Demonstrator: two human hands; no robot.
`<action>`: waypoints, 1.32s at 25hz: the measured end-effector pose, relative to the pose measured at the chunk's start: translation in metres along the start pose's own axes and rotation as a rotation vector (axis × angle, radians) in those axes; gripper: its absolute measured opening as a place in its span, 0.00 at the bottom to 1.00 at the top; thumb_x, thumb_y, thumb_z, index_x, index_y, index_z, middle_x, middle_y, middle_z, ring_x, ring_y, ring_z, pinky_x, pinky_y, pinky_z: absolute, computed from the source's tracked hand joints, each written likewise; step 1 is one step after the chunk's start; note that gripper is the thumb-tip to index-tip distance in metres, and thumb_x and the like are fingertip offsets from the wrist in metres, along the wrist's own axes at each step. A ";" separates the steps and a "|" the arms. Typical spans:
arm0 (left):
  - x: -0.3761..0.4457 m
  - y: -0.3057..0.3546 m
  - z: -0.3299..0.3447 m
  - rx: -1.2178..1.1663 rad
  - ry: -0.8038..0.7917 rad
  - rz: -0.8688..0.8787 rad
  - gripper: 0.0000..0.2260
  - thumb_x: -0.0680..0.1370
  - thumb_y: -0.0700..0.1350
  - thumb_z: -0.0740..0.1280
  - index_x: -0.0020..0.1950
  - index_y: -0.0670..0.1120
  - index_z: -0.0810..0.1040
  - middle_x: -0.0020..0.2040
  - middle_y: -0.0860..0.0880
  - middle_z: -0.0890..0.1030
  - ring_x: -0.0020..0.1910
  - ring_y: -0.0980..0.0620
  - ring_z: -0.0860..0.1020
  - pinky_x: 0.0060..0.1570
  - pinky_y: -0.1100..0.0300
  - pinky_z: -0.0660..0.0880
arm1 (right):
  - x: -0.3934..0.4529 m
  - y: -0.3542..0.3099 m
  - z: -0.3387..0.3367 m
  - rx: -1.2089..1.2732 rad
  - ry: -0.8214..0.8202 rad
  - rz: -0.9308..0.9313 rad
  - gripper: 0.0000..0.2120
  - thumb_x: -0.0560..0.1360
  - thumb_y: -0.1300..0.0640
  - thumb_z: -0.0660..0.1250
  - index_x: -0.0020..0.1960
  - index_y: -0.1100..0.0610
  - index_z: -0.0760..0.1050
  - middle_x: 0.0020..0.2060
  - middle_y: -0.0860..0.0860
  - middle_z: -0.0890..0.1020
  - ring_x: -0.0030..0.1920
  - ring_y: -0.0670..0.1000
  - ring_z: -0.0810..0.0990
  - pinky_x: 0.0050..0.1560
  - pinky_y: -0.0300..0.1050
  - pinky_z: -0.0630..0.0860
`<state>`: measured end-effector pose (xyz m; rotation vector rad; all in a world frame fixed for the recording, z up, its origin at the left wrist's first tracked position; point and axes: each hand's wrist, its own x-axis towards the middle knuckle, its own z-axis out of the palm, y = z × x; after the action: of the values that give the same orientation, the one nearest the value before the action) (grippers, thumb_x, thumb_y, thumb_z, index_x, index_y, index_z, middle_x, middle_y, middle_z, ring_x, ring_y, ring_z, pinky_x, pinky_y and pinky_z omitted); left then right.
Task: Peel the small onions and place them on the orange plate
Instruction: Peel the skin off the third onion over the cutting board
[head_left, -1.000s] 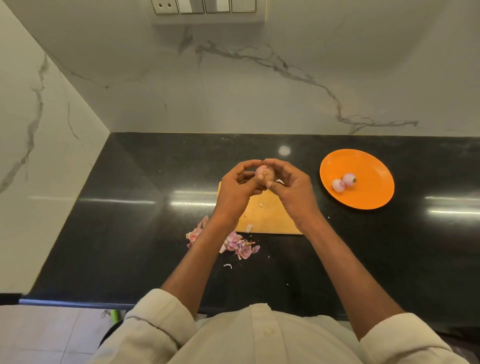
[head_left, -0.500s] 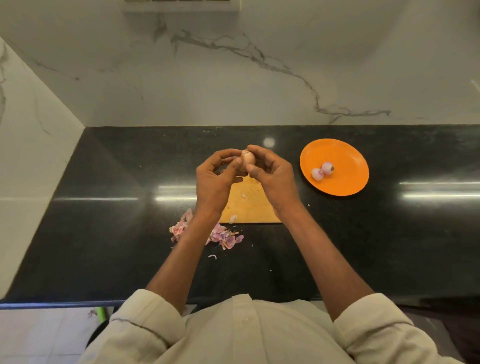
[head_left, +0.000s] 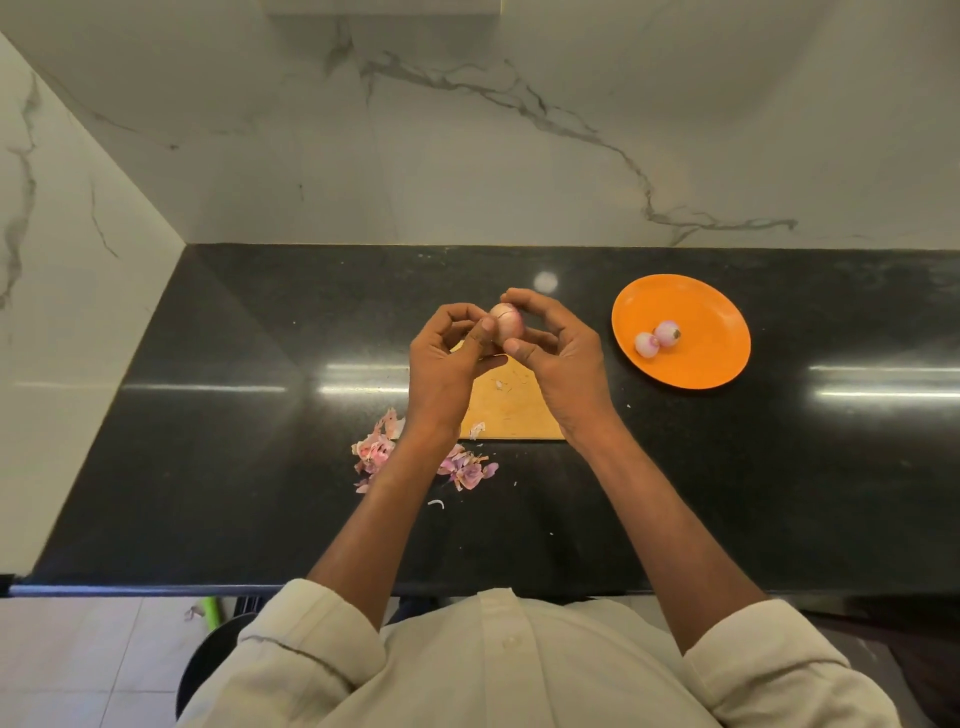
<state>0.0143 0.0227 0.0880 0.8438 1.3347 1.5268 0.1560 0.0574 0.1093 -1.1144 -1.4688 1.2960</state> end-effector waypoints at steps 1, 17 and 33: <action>0.000 0.000 0.000 -0.040 0.009 -0.040 0.12 0.83 0.46 0.72 0.65 0.43 0.79 0.59 0.40 0.85 0.57 0.40 0.87 0.57 0.43 0.85 | 0.000 0.000 0.001 -0.028 -0.002 -0.021 0.25 0.77 0.69 0.74 0.71 0.52 0.79 0.64 0.45 0.83 0.62 0.43 0.83 0.57 0.40 0.82; -0.003 0.011 -0.005 -0.322 -0.037 -0.161 0.12 0.82 0.38 0.71 0.66 0.42 0.81 0.63 0.38 0.85 0.62 0.38 0.85 0.58 0.51 0.85 | 0.001 0.002 0.001 -0.054 0.055 0.026 0.18 0.77 0.60 0.77 0.65 0.48 0.83 0.60 0.41 0.85 0.59 0.41 0.83 0.59 0.40 0.79; 0.010 0.026 0.000 0.509 -0.122 0.146 0.07 0.85 0.44 0.68 0.57 0.43 0.72 0.51 0.42 0.84 0.46 0.48 0.87 0.45 0.48 0.87 | 0.003 -0.002 -0.001 0.001 0.026 -0.025 0.19 0.76 0.64 0.77 0.64 0.52 0.84 0.55 0.37 0.86 0.57 0.38 0.85 0.50 0.31 0.80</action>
<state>0.0055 0.0323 0.1126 1.3538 1.6254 1.2295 0.1561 0.0599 0.1115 -1.1049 -1.4581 1.2607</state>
